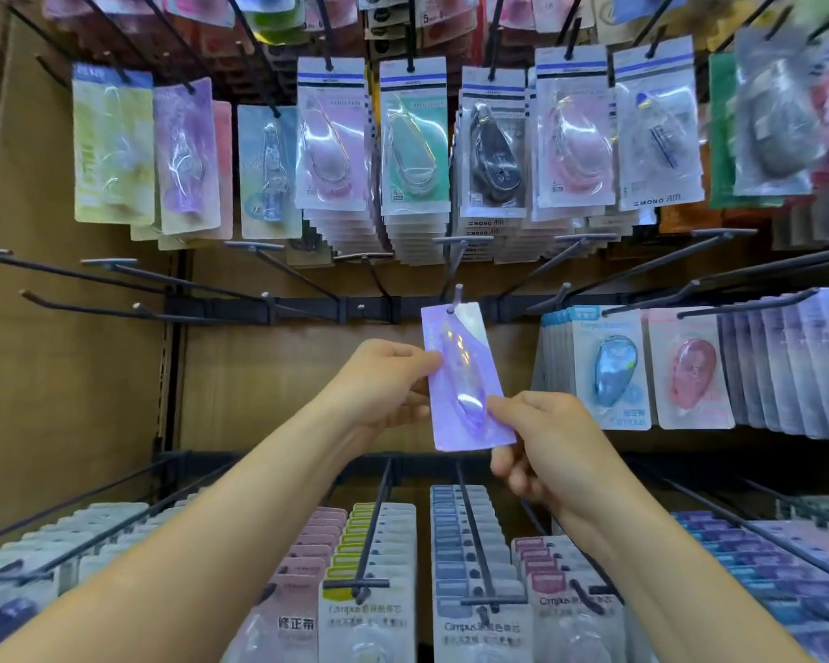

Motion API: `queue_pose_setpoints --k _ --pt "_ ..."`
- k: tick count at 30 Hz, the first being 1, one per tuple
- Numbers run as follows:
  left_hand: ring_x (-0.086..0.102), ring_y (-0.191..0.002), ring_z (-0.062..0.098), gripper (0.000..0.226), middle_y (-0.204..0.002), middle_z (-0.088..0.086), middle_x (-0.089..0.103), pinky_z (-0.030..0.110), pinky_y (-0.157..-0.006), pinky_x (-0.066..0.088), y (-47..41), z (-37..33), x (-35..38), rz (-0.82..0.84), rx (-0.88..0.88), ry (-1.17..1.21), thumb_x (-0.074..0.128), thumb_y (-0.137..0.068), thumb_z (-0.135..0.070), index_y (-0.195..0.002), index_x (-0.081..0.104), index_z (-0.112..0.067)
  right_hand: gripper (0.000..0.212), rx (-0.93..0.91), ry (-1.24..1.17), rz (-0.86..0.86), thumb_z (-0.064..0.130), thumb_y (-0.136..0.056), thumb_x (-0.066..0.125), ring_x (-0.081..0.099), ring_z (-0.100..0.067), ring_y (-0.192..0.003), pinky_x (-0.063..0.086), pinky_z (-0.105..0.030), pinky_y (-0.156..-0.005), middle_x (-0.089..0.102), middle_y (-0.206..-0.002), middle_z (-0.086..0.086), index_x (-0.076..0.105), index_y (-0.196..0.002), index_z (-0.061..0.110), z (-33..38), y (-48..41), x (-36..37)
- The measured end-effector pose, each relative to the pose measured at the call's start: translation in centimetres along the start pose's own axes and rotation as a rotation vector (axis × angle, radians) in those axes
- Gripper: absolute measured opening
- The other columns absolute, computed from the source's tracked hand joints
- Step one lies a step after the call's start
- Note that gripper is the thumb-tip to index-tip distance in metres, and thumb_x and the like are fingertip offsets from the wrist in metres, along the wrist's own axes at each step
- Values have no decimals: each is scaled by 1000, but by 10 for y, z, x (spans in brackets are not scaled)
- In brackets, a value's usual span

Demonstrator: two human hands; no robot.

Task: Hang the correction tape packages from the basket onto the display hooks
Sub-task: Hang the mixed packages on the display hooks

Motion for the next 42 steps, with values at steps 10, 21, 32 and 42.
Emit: queue_pose_setpoints --k 10,21,32,42 --pt "65 -68 19 15 -99 18 68 22 -51 52 -48 17 -1 -9 -61 46 58 -95 -4 -110 62 -1 14 130 -65 -140 15 -98 59 55 -11 -45 46 -16 -43 66 -67 -11 67 -100 4 -3 -63 19" --pt "64 -90 14 34 -98 -7 69 25 -83 49 -29 27 -27 93 218 -774 63 -88 -14 -119 68 -26 8 168 211 -125 6 -98 54 64 -19 -55 56 -22 -50 67 -78 -18 57 -92 2 -20 -105 35" --pt "65 -57 11 36 -70 -3 73 32 -65 53 44 38 -91 -100 293 -505 54 -86 2 -82 73 -29 16 -30 544 83 19 -98 56 67 -16 -59 50 -20 -51 74 -74 -7 70 -96 12 -9 -41 17" --pt "49 -45 3 31 -56 0 64 15 -47 38 189 42 -64 -352 311 -444 54 -91 4 -85 72 -20 17 -412 67 363 6 -97 56 60 -16 -52 47 -21 -47 70 -67 -14 72 -91 8 -2 74 12"
Point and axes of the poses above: each hand's wrist, its own y-axis away from the middle knuckle, its own x-axis out of the palm, z = x × y, the point moved 3 cm from there along -y, towards the middle knuckle
